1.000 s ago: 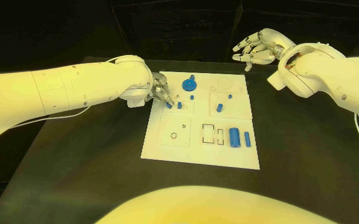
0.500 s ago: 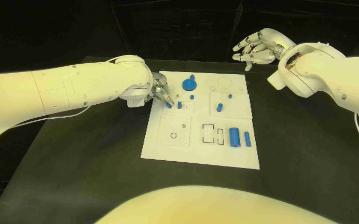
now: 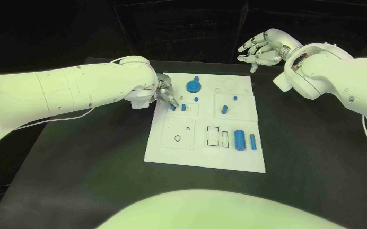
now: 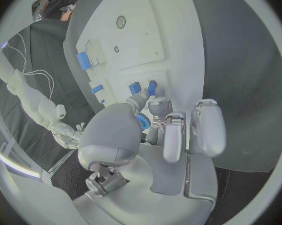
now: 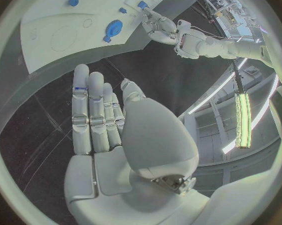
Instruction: Assemble the parts on the task board
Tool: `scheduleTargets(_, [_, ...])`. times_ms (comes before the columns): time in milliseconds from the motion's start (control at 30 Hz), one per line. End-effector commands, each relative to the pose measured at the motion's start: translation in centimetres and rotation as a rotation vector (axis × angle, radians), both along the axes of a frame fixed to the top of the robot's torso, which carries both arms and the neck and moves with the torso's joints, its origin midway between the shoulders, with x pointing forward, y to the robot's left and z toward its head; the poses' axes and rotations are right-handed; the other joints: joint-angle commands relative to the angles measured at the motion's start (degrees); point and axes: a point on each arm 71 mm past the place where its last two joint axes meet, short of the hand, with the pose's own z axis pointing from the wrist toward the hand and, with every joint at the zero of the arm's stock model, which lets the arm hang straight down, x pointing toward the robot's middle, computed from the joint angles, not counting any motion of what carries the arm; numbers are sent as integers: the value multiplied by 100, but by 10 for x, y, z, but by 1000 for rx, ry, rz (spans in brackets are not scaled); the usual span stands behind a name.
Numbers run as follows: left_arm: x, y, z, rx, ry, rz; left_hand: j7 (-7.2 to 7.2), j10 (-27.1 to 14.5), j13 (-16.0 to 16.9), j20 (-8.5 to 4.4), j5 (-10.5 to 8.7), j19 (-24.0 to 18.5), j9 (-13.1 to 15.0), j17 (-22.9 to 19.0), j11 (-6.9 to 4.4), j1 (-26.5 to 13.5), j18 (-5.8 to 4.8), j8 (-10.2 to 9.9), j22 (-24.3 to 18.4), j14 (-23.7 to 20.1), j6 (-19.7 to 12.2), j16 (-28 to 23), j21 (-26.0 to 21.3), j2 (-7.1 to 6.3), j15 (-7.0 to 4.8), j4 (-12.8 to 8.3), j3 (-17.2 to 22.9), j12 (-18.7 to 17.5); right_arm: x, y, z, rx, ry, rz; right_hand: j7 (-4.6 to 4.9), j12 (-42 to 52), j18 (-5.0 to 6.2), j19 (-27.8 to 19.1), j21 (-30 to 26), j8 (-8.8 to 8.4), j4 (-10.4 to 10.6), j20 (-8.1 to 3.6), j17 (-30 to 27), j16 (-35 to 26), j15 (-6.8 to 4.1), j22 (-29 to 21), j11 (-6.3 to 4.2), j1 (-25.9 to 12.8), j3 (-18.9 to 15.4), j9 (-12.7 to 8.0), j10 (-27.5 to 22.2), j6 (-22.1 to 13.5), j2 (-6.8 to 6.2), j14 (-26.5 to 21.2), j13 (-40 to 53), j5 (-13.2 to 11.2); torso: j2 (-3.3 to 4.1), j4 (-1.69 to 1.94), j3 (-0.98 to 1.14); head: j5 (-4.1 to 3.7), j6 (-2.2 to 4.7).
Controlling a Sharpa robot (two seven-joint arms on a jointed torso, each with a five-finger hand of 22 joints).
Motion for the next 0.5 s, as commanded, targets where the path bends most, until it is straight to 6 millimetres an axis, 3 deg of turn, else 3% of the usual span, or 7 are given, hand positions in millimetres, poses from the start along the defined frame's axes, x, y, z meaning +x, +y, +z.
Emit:
scheduleTargets(33, [0,-1,-1,13,8,-2,-34,43,12,-16,32,14,13,1509,2,-69,39,21,6,605,18,18,-6,10,-42,-444,481,39,0,1,2,4,-4,8,2,38,18,39,-22,34,3,6,-3,31,-11,-8,-8,58,-41,-8,-28,-26,-8,-21,-7,39,3,-2,0,-10,-2])
scheduleTargets(500, [0,-2,-1,23,14,0,-65,64,43,-33,31,20,48,1509,-23,-185,37,78,22,605,92,18,1,-62,-64,-389,461,71,0,2,1,4,-4,10,2,38,18,39,-22,34,3,6,-3,31,-11,-8,-8,58,-41,-8,-28,-26,-8,-21,-7,39,-2,0,-1,-16,-18])
